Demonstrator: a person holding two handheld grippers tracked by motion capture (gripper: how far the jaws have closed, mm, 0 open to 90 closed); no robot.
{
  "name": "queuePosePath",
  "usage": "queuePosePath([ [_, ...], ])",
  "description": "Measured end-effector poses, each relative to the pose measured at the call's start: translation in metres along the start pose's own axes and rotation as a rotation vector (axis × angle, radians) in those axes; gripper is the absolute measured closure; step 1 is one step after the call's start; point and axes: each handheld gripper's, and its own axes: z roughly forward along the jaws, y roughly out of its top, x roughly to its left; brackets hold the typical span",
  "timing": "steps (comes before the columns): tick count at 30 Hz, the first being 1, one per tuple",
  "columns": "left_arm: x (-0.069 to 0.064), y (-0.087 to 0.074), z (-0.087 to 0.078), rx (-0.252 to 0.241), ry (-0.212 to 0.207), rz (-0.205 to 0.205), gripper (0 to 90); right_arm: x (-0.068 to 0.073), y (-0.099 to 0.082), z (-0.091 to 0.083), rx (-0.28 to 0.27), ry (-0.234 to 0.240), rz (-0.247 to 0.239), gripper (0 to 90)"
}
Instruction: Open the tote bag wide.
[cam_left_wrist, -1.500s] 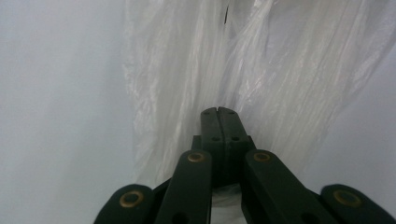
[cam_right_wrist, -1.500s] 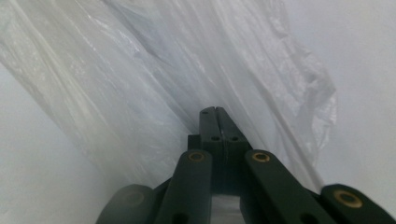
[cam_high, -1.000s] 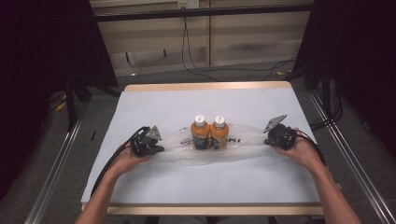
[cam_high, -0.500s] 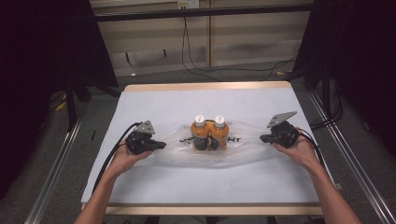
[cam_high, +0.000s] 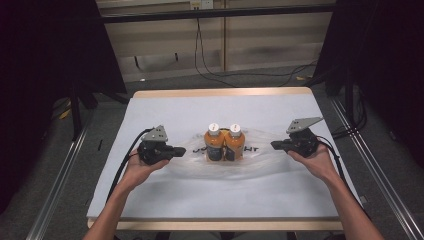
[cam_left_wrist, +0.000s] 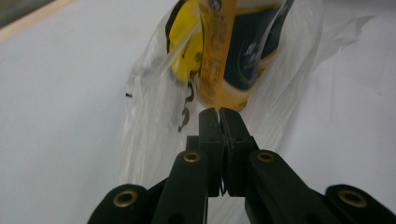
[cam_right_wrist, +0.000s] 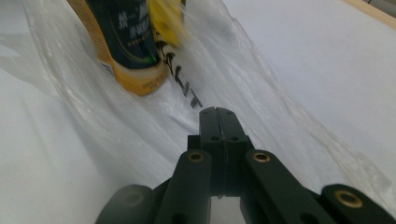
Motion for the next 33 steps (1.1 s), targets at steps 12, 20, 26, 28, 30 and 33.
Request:
queuePosePath([
  [12,-0.031,0.016,0.033,-0.029,-0.083,0.020,88.8,0.015,0.019,0.009,-0.036,0.073,0.007,90.0],
  [20,-0.047,0.027,0.051,-0.028,-0.114,0.037,90.0,0.022,0.039,0.024,-0.036,0.103,-0.030,90.0],
  [26,-0.051,0.037,0.066,-0.029,-0.108,0.036,89.4,0.024,0.050,0.041,0.006,0.103,-0.047,90.0],
  [28,-0.051,0.041,0.071,-0.045,-0.136,0.022,90.0,0.021,0.052,0.045,-0.001,0.116,-0.036,90.0],
  [30,-0.051,0.045,0.076,-0.050,-0.133,0.019,90.0,0.021,0.055,0.047,-0.006,0.118,-0.036,90.0],
  [33,-0.053,0.047,0.086,-0.044,-0.136,0.020,90.0,0.021,0.061,0.051,-0.011,0.115,-0.040,90.0],
])
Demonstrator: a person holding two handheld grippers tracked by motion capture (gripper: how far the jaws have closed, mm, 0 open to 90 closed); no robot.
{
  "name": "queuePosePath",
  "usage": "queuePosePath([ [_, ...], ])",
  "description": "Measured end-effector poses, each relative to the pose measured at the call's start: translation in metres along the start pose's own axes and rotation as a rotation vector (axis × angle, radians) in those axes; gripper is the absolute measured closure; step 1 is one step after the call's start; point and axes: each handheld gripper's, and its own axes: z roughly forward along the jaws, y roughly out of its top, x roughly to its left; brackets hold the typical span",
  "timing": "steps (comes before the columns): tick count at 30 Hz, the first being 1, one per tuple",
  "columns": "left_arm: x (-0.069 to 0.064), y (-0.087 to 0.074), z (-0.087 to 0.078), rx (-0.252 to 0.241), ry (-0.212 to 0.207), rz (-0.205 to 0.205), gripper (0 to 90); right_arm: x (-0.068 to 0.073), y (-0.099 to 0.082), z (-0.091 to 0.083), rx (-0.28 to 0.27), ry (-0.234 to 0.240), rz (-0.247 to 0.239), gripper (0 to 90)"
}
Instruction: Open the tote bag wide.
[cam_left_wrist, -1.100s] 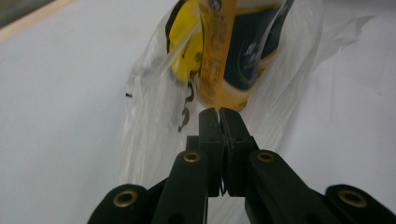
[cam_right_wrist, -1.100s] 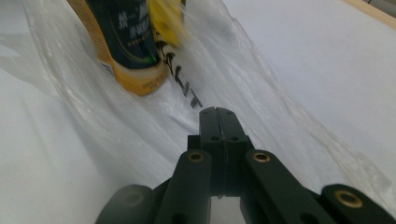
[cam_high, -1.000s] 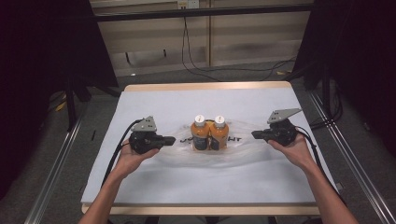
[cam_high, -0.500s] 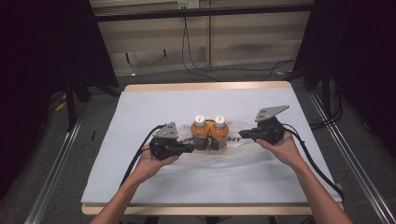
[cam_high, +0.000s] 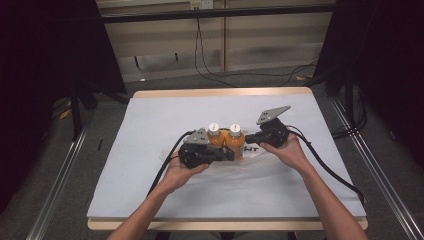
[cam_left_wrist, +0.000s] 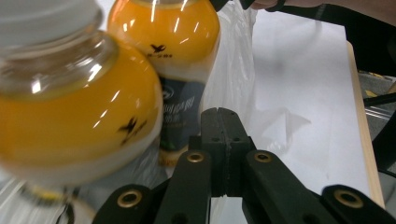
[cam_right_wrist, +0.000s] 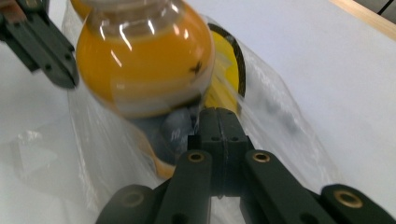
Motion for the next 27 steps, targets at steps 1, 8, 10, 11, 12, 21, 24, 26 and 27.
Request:
queuePosePath([
  [1,-0.001,0.000,0.003,0.011,0.010,-0.001,90.0,0.000,0.002,0.002,0.007,-0.010,-0.004,90.0],
  [8,-0.002,-0.010,0.022,0.118,0.051,0.027,90.0,-0.008,0.000,0.023,0.037,0.016,0.018,90.0],
  [10,-0.001,-0.014,0.024,0.118,0.066,0.028,90.0,-0.009,-0.001,0.030,0.055,0.023,0.021,90.0],
  [11,0.001,-0.015,0.025,0.125,0.065,0.028,90.0,-0.010,-0.001,0.033,0.062,0.029,0.020,90.0],
  [12,0.002,-0.016,0.026,0.128,0.064,0.021,90.0,-0.011,0.000,0.035,0.064,0.028,0.022,90.0],
  [21,-0.001,-0.027,0.034,0.186,0.061,0.028,90.0,-0.022,-0.004,0.061,0.070,0.055,0.071,90.0],
  [24,-0.003,-0.030,0.037,0.185,0.055,0.044,90.0,-0.026,-0.006,0.068,0.087,0.064,0.097,90.0],
  [26,-0.004,-0.031,0.037,0.198,0.059,0.050,90.0,-0.030,-0.009,0.074,0.101,0.076,0.105,90.0],
  [27,-0.005,-0.032,0.038,0.197,0.054,0.049,90.0,-0.031,-0.010,0.077,0.114,0.072,0.111,90.0],
])
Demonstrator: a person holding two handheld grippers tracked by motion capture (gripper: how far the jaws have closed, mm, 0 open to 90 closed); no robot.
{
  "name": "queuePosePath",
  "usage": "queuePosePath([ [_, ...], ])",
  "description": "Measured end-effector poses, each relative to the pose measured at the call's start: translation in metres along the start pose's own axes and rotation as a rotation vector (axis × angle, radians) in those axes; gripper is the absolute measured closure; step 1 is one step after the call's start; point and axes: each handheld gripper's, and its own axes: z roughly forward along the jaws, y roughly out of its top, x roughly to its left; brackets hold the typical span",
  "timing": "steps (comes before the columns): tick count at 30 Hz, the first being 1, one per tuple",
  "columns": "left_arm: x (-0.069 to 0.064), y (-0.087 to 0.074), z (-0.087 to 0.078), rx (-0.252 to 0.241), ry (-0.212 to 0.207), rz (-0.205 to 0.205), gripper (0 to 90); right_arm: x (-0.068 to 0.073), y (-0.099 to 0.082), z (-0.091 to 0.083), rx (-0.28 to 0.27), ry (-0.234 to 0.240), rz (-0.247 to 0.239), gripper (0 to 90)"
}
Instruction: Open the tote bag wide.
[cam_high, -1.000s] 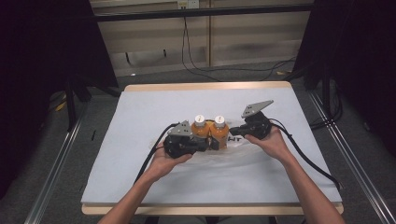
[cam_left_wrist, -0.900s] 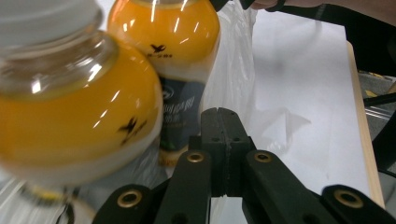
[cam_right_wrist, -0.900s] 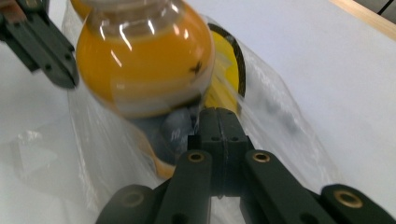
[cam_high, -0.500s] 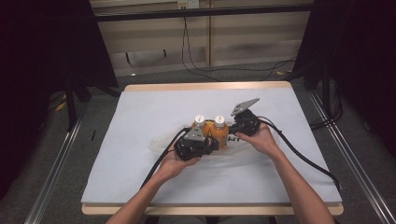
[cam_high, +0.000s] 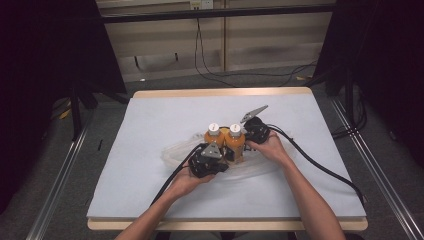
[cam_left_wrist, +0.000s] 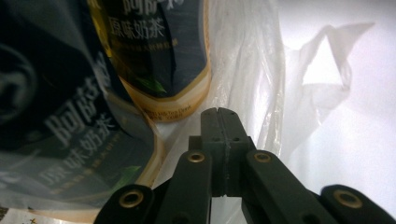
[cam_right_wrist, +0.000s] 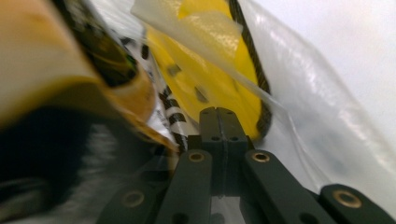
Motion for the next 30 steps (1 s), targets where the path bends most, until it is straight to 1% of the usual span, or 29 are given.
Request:
queuePosePath([
  [1,-0.001,0.000,0.000,0.016,0.000,0.008,90.0,-0.002,-0.001,0.003,0.007,0.000,-0.003,90.0],
  [4,-0.002,-0.004,0.004,0.033,-0.010,0.023,90.0,-0.005,-0.002,0.008,0.022,-0.004,0.003,90.0],
  [5,-0.002,-0.005,0.005,0.031,-0.019,0.017,90.0,-0.005,-0.002,0.010,0.021,-0.005,0.012,90.0],
  [6,-0.002,-0.005,0.005,0.024,-0.015,0.016,90.0,-0.007,-0.002,0.011,0.013,0.000,0.016,90.0],
  [7,-0.002,-0.005,0.005,0.026,-0.020,0.018,90.0,-0.008,-0.001,0.012,0.012,0.003,0.020,90.0],
  [8,-0.002,-0.005,0.005,0.028,-0.017,0.019,90.0,-0.009,0.001,0.014,0.011,0.006,0.019,90.0],
  [9,-0.002,-0.005,0.005,0.025,-0.024,0.015,90.0,-0.009,0.003,0.015,0.014,0.007,0.020,90.0],
  [10,-0.002,-0.005,0.005,0.024,-0.036,0.015,90.0,-0.010,0.004,0.016,0.017,0.005,0.007,90.0],
  [11,-0.002,-0.006,0.005,0.028,-0.054,0.007,90.0,-0.010,0.006,0.017,0.020,0.001,0.007,90.0],
  [12,-0.003,-0.007,0.005,0.015,-0.062,-0.001,90.0,-0.010,0.008,0.020,0.020,-0.001,0.000,90.0],
  [13,-0.003,-0.007,0.004,0.028,-0.062,0.011,90.0,-0.010,0.010,0.022,0.017,-0.003,0.000,90.0],
  [14,-0.004,-0.008,0.004,0.025,-0.067,0.014,90.0,-0.010,0.012,0.023,0.019,-0.004,0.004,90.0],
  [16,-0.006,-0.008,0.004,0.028,-0.066,0.024,90.0,-0.011,0.015,0.026,0.009,-0.017,0.003,90.0],
  [17,-0.006,-0.008,0.003,0.025,-0.080,0.023,90.0,-0.012,0.016,0.028,0.004,-0.022,0.009,90.0],
  [18,-0.007,-0.008,0.002,0.037,-0.083,0.031,90.0,-0.012,0.017,0.029,0.001,-0.032,0.014,90.0],
  [19,-0.008,-0.009,0.002,0.036,-0.089,0.039,90.0,-0.013,0.018,0.031,-0.009,-0.042,0.016,90.0],
  [20,-0.010,-0.010,0.003,0.011,-0.092,0.032,90.0,-0.012,0.019,0.032,-0.012,-0.045,0.028,90.0],
  [22,-0.013,-0.011,0.002,0.012,-0.100,0.045,90.0,-0.012,0.021,0.035,-0.019,-0.052,0.035,90.0],
  [24,-0.015,-0.011,0.000,0.025,-0.105,0.048,90.0,-0.013,0.024,0.037,-0.019,-0.067,0.036,90.0],
  [25,-0.016,-0.013,0.002,-0.004,-0.110,0.046,90.0,-0.014,0.025,0.037,-0.017,-0.073,0.034,90.0],
  [27,-0.017,-0.013,0.002,-0.001,-0.111,0.037,90.0,-0.014,0.025,0.038,-0.023,-0.084,0.039,90.0],
  [28,-0.018,-0.013,0.001,0.000,-0.110,0.039,90.0,-0.014,0.025,0.039,-0.025,-0.092,0.045,90.0],
  [30,-0.021,-0.013,0.001,0.004,-0.111,0.057,90.0,-0.014,0.025,0.039,-0.028,-0.106,0.047,90.0],
])
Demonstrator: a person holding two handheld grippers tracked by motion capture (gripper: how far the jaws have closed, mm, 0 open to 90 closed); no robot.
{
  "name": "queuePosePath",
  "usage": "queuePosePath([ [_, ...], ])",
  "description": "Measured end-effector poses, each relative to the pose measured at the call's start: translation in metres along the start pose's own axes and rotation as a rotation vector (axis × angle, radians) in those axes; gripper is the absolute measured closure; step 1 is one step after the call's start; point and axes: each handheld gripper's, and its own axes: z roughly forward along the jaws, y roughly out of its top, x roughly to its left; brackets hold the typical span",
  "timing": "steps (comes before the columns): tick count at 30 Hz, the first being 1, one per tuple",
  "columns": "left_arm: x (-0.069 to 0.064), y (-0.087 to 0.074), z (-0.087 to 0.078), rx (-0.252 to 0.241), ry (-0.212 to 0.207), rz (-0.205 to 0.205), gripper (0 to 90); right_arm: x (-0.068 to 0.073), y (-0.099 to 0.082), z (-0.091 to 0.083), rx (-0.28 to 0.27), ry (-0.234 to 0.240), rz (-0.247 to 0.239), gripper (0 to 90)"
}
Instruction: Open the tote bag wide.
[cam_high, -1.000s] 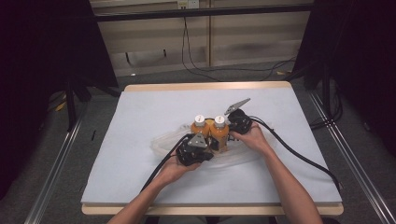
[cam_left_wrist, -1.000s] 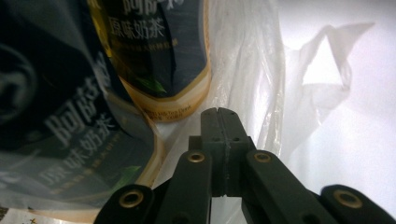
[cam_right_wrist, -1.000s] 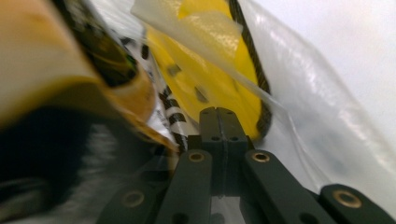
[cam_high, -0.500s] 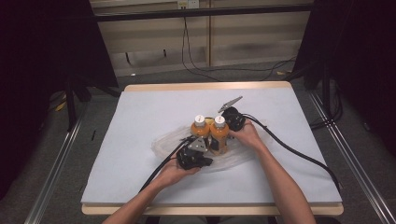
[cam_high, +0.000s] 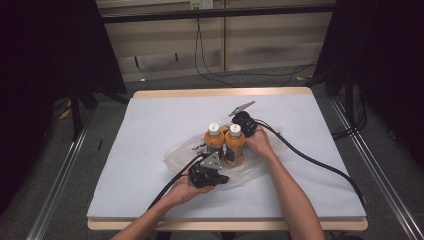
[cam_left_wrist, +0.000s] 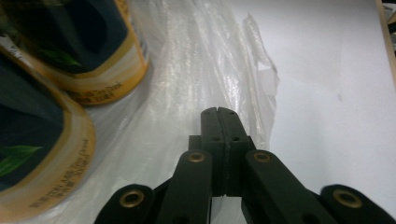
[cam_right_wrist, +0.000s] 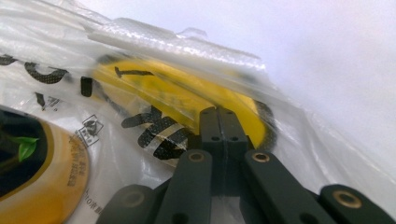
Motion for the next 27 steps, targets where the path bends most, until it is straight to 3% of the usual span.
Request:
queuePosePath([
  [5,-0.002,0.001,-0.001,0.016,-0.008,0.019,90.0,-0.003,0.002,0.003,-0.015,-0.019,0.009,90.0],
  [9,-0.002,0.000,0.000,0.003,-0.021,0.005,90.0,-0.007,0.005,0.005,-0.014,-0.038,0.015,90.0],
  [13,-0.007,-0.001,-0.004,0.017,-0.034,0.033,90.0,-0.009,0.007,0.007,-0.020,-0.057,0.020,90.0],
  [14,-0.008,-0.001,-0.006,0.046,-0.031,0.049,90.0,-0.009,0.007,0.007,-0.019,-0.058,0.019,90.0],
  [19,-0.009,-0.007,-0.010,0.017,-0.054,0.029,90.0,-0.009,0.012,0.009,-0.004,-0.100,0.011,90.0],
  [27,-0.012,-0.006,-0.010,0.031,-0.051,0.043,90.0,-0.014,0.016,0.015,-0.022,-0.129,0.043,90.0],
])
